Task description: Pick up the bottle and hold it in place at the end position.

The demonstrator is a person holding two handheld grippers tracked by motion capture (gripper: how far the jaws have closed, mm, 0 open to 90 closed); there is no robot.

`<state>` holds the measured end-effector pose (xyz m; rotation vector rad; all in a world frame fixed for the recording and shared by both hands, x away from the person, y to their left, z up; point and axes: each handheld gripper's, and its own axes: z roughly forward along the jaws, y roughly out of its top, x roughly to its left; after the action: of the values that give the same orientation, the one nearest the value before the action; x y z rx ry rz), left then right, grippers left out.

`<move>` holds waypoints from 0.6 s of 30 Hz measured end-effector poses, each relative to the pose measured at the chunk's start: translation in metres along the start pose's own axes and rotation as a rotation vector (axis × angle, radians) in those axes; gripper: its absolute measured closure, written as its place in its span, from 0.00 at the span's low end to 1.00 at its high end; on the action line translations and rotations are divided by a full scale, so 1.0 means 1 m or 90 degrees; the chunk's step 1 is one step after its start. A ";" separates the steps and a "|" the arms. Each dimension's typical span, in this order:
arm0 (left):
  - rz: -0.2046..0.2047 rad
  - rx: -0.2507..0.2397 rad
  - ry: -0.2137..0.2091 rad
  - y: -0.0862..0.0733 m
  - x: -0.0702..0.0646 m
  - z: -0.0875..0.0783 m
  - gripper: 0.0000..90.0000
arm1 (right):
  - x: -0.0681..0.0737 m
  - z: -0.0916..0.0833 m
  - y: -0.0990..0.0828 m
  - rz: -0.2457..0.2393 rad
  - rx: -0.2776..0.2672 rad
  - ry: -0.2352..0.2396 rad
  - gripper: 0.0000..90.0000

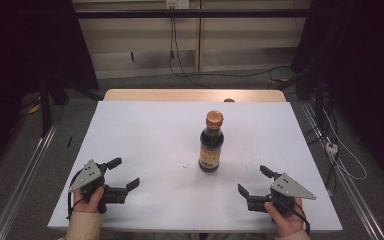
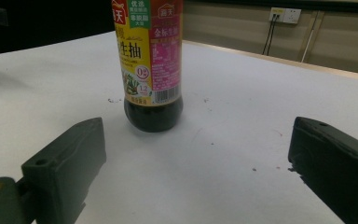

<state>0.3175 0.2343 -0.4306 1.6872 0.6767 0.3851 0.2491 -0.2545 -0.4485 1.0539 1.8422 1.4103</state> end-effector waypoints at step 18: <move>0.018 0.011 -0.009 0.000 0.000 0.004 0.02 | 0.005 0.027 0.019 -0.022 0.018 -0.002 0.10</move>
<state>0.3199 0.2317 -0.4318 1.7154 0.6486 0.3880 0.2737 -0.2343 -0.4379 1.0332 1.8740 1.3660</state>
